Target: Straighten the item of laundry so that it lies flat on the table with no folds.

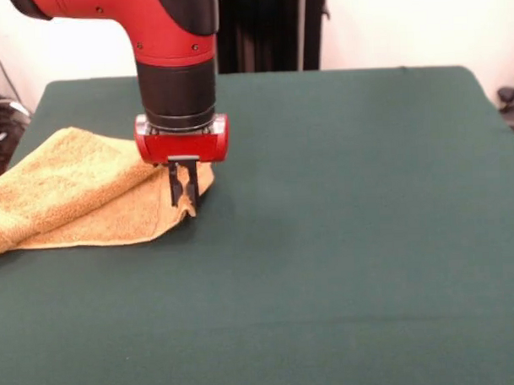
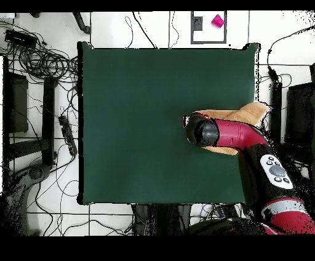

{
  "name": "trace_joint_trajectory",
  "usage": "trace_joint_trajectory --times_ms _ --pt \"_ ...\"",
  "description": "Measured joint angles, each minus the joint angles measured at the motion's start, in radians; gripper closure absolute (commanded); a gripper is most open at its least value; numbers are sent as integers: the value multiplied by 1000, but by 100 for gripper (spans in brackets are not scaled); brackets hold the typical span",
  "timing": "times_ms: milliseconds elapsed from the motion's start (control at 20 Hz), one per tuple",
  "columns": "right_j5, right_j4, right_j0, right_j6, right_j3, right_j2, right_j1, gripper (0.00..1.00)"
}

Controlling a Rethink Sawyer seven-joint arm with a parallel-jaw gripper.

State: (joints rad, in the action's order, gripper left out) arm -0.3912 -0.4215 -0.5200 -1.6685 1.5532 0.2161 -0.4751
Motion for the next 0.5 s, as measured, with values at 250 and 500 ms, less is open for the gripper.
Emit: trace_joint_trajectory --times_ms 250,500 --pt "0 16 -24 0 6 0 -15 100" --pt "0 25 -55 0 7 -3 -37 100"
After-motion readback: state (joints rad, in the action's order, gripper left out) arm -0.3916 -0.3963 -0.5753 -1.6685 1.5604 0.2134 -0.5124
